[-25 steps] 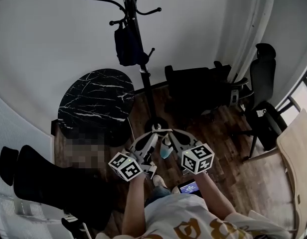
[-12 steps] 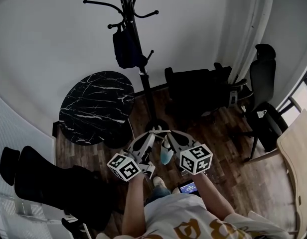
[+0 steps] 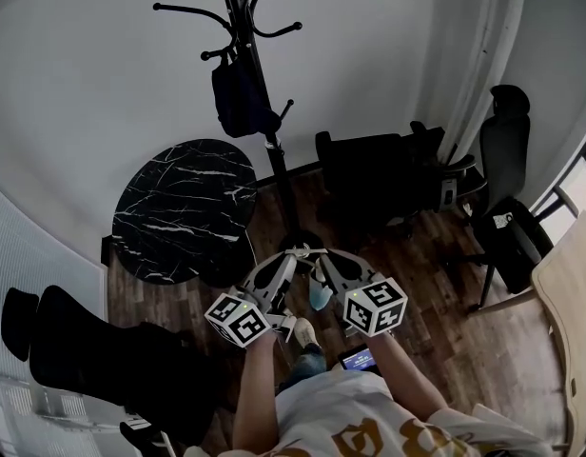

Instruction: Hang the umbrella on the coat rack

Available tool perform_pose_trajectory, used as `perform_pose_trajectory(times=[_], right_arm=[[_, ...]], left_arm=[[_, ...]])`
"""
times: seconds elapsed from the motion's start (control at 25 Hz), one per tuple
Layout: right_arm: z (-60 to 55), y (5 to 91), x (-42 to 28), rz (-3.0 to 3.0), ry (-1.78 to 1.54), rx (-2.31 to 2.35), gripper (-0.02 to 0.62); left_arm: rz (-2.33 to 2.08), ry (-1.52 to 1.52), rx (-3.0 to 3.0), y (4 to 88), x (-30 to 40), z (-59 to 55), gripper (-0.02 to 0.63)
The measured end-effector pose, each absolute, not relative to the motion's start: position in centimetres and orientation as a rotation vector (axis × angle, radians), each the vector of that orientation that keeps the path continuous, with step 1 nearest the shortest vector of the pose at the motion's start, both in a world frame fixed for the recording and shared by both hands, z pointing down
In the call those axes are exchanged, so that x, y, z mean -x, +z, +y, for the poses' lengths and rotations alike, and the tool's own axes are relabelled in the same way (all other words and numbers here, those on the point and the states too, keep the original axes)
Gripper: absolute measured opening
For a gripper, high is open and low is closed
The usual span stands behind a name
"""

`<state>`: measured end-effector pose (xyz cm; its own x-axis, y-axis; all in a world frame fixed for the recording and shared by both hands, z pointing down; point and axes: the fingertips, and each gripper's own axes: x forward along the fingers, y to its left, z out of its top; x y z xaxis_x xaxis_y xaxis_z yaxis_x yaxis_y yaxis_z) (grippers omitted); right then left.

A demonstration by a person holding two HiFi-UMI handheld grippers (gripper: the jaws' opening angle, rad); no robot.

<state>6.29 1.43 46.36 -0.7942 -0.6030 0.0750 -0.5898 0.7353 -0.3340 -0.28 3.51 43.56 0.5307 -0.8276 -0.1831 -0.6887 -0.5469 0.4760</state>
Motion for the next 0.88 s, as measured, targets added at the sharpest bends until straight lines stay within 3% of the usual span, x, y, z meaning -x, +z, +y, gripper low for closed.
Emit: perform_pose_trajectory(times=[0.88], right_arm=[[-14.4,46.0,0.5,2.848,-0.507,1.068,0.011]], left_arm=[[-1.156,-0.578,-2.438,43.7,7.3,-12.9,0.020]])
